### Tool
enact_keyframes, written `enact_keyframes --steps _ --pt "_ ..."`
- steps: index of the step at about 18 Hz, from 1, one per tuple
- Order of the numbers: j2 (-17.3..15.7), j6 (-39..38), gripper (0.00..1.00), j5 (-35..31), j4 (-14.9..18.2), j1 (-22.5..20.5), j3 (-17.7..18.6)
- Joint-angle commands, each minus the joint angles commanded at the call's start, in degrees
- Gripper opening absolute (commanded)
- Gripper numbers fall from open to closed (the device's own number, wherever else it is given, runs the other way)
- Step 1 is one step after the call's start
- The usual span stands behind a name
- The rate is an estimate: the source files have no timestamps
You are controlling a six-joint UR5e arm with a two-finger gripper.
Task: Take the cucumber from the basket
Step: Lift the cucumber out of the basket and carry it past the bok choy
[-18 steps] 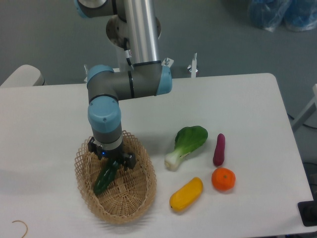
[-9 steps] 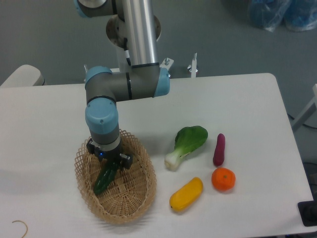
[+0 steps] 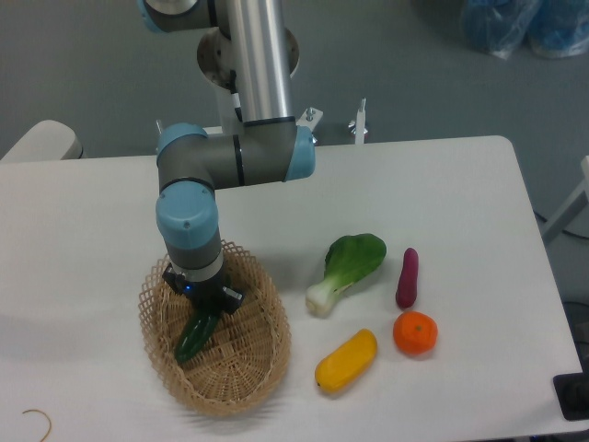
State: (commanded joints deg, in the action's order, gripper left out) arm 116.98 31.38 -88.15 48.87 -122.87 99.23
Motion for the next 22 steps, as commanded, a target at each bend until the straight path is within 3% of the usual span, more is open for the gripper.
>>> enact_keyframes --steps 3,6,9,14,18,22 --pt "-0.4 0.3 0.27 -0.1 0.3 -0.1 -1.9" --pt "-1.6 0.7 0.27 -3.8 1.9 -0.6 -6.3" --pt "-3.2 5.2 0.27 -4.9 7.4 -3.4 -11.1" --pt "-5.8 17.9 0.27 -4.7 16.6 -12.5 -16.3" --pt "-7.1 31.8 0.27 -4.7 17.7 -20.4 -16.3" --pt "-8.5 45.8 0.27 -4.5 21.2 -28.2 -16.5"
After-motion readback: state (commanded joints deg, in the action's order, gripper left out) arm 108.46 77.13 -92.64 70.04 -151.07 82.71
